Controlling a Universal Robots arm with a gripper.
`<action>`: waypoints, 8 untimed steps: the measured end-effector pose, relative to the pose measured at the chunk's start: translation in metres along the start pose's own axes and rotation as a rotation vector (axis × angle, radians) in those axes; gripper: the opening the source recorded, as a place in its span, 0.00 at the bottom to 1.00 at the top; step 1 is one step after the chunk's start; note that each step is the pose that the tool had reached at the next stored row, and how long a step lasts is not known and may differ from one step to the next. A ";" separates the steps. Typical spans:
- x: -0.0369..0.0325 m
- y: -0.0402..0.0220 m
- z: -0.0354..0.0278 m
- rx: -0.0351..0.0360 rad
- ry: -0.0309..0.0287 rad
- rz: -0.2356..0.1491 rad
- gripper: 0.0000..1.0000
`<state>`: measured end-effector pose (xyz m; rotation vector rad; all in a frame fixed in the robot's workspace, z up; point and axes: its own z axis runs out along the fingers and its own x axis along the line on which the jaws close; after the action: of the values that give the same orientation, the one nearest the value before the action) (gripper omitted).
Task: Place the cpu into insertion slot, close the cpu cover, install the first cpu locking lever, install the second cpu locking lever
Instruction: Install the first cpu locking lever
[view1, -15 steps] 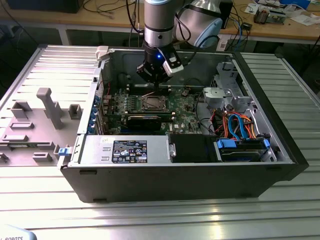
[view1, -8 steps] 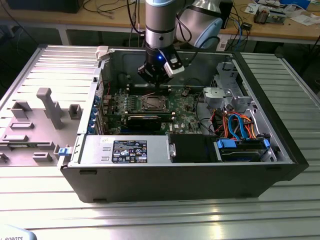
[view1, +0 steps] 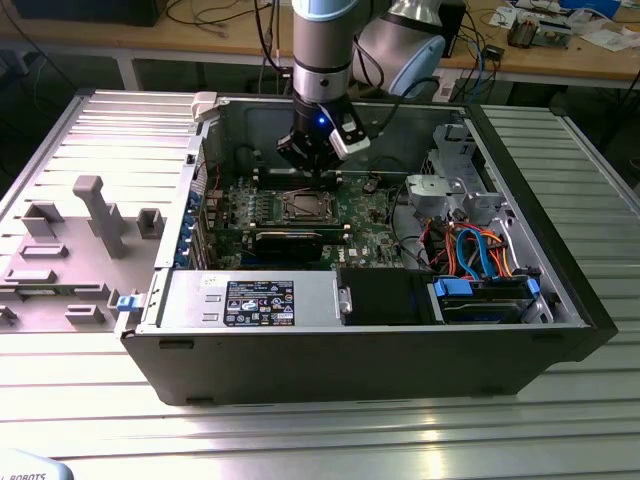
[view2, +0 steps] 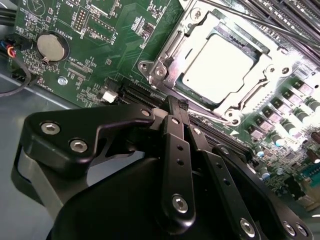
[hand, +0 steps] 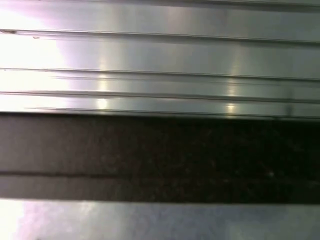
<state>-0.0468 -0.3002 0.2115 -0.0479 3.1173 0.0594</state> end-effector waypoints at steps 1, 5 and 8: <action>-0.0002 0.0000 0.0006 0.0001 0.0001 0.000 0.11; -0.0016 -0.0002 0.0043 0.0001 0.0001 0.000 0.11; -0.0023 -0.0003 0.0056 0.0002 0.0000 0.000 0.11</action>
<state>-0.0444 -0.3002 0.2059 -0.0478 3.1173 0.0591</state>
